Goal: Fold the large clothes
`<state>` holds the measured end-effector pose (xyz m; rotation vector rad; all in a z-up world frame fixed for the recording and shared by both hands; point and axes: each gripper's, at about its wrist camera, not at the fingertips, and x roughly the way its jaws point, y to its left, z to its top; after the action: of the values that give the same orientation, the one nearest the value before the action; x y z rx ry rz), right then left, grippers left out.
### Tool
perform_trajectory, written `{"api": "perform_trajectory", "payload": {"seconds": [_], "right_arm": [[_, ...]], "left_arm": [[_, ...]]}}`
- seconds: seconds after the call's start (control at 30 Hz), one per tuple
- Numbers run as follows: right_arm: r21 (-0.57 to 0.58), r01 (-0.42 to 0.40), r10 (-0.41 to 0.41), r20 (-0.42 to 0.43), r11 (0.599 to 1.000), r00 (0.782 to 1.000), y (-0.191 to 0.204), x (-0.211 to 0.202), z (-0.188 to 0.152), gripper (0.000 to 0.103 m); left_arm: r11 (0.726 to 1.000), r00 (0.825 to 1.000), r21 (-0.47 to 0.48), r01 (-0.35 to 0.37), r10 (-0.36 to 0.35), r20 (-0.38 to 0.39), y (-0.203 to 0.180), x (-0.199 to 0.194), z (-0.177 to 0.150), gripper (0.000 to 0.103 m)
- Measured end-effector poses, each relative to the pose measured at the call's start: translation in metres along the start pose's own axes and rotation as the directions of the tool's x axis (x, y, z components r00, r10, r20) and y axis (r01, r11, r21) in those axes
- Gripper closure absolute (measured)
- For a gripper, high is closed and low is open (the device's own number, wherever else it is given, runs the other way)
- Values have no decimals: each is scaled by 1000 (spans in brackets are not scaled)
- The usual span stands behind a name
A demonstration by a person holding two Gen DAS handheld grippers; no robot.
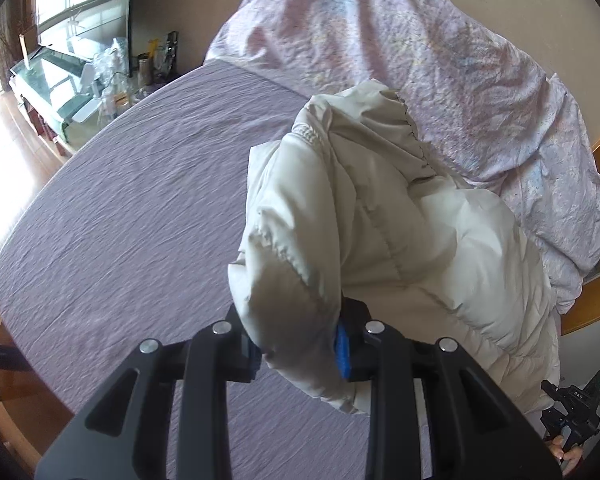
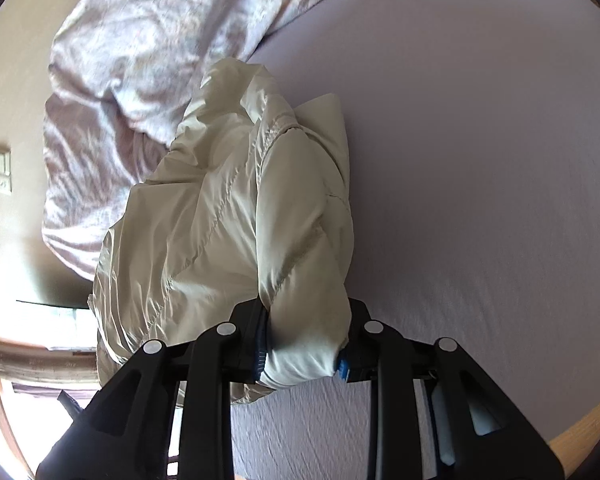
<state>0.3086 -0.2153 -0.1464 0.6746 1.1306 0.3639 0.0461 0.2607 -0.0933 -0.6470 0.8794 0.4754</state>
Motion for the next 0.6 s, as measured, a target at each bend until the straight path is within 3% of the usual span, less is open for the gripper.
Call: {"api": "perform_trajectory", "payload": {"seconds": [0.23,0.37,0.47,0.6], "right_arm": [[-26,17,-18,-16,1000,1000,-5,-7,-26,76],[-63,107,-107,-3,992,994,7,-6,-20,64],[-107,222,-214,86,969,973,22,-20,-12,54],[-160,287,-257,186,944,948,50,-30,-1,49]], "left_arm": [[1000,1000,-14,-18,18,-6,23,-16,-15,74],[999,999,-22,-47,46,-25,26,-8,-18,67],[998,998,-27,-60,59,-33,28,-7,-18,47],[997,997,-40,-71,70,-35,31,-4,-18,29]]}}
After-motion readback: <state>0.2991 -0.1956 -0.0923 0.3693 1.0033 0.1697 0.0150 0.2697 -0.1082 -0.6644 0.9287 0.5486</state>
